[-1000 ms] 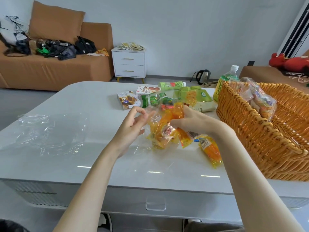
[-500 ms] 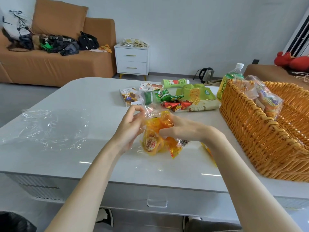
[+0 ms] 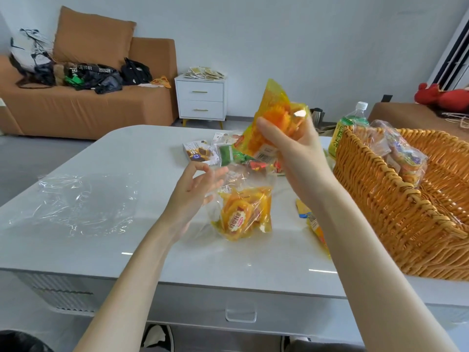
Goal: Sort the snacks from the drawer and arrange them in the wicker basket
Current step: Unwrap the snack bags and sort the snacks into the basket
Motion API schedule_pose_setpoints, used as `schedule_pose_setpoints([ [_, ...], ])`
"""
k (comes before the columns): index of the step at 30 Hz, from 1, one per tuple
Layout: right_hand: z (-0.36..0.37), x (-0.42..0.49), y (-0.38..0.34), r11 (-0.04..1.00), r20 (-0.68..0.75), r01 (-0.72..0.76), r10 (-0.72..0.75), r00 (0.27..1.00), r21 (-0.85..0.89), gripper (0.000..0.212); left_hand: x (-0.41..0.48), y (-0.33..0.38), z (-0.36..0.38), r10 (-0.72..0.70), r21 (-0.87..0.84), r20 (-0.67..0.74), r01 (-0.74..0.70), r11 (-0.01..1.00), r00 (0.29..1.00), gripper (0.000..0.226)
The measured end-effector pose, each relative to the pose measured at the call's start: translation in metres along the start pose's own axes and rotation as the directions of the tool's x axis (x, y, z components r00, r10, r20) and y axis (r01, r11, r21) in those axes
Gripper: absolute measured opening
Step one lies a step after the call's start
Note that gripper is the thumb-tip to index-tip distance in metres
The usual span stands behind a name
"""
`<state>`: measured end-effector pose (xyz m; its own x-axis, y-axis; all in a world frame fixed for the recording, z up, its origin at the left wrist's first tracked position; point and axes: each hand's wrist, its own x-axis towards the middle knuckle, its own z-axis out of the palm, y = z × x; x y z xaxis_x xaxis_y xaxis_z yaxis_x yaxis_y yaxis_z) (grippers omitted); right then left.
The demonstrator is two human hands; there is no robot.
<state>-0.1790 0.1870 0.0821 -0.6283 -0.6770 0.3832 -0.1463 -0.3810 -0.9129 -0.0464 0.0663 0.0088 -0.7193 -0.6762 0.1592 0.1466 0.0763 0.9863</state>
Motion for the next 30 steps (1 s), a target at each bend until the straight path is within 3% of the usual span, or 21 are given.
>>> schedule_pose_setpoints([
  [2,0.005,-0.002,0.007,0.985,0.017,0.065,-0.063,0.998,-0.162,0.032,-0.003,0.002,0.0,-0.006,-0.003,-0.006,0.006,1.0,1.0,0.029],
  [4,0.007,-0.004,0.013,0.95,0.067,0.077,-0.059,0.996,-0.303,0.036,-0.004,0.002,-0.001,-0.011,-0.007,-0.007,0.011,1.0,1.0,0.022],
  [10,0.008,-0.002,0.026,0.951,0.129,-0.278,0.295,0.947,-0.133,0.037,-0.003,-0.002,-0.004,-0.042,0.028,-0.006,0.042,0.999,0.999,0.01],
  [12,0.01,-0.002,0.025,0.922,0.189,-0.226,0.294,0.937,-0.315,0.034,-0.003,-0.001,-0.004,-0.044,0.033,-0.002,0.044,0.998,0.999,0.01],
  [13,0.011,-0.003,0.025,0.87,0.208,-0.148,0.272,0.94,-0.469,0.035,-0.003,-0.001,-0.004,-0.047,0.033,-0.004,0.047,0.998,0.999,0.011],
  [15,0.011,-0.002,0.022,0.671,0.19,0.006,0.201,0.961,-0.742,0.041,-0.004,0.0,-0.005,-0.052,0.04,-0.006,0.052,0.998,0.999,0.011],
  [17,0.01,-0.001,0.018,0.533,0.156,0.071,0.116,0.981,-0.843,0.038,-0.004,0.0,-0.005,-0.057,0.039,-0.004,0.057,0.998,0.998,0.011],
  [19,0.008,0.0,0.016,0.588,0.114,0.063,0.05,0.992,-0.807,0.031,-0.004,0.001,-0.005,-0.064,0.041,0.006,0.064,0.997,0.998,0.012],
  [21,0.007,0.002,0.016,0.725,0.015,-0.011,0.029,0.999,-0.688,0.027,-0.003,0.0,-0.006,-0.07,0.044,0.015,0.069,0.997,0.997,0.013],
  [24,0.007,0.004,0.018,0.79,-0.027,-0.138,0.151,0.988,-0.598,0.03,-0.003,-0.001,-0.009,-0.065,0.037,-0.001,0.065,0.997,0.998,0.012],
  [26,0.007,0.003,0.021,0.704,0.039,-0.13,0.218,0.975,-0.699,0.031,-0.002,-0.001,-0.01,-0.057,0.026,-0.001,0.057,0.998,0.998,0.011],
  [30,0.012,-0.001,0.031,0.472,0.167,0.022,0.268,0.949,-0.881,0.034,-0.003,-0.003,-0.01,-0.071,0.023,0.029,0.07,0.997,0.997,0.011],
])
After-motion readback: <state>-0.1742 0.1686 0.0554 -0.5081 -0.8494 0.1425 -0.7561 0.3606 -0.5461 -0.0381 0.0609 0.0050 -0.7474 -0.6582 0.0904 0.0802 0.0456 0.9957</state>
